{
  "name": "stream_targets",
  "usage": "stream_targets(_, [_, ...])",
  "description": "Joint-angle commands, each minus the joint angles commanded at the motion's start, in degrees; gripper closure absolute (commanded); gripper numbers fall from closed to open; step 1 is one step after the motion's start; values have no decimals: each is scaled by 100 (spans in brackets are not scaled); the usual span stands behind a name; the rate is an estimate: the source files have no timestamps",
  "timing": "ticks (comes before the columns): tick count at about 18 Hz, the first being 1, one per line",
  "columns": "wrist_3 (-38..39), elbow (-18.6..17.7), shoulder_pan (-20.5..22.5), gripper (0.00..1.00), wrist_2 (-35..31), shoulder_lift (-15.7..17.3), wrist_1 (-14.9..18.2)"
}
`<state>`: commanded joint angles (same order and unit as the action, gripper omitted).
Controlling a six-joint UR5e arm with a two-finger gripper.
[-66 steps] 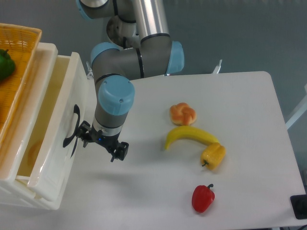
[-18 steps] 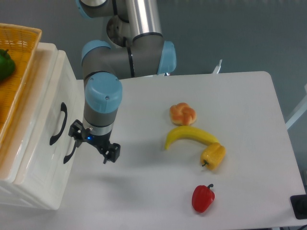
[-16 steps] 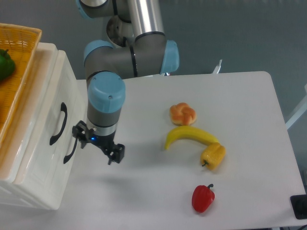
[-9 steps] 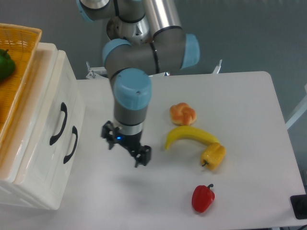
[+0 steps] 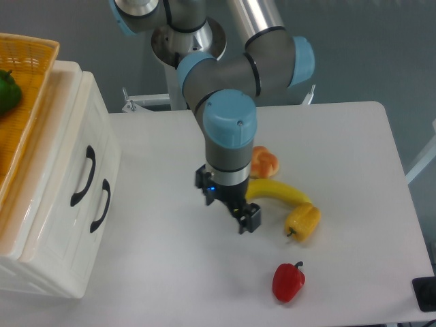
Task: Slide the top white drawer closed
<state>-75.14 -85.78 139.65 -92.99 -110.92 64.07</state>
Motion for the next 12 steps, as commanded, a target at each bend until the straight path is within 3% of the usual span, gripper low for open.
stream_targets(7, [-808,9,747,0,343,395,26])
stream_targets(12, [-1187,-246,1063,0,343,545,44])
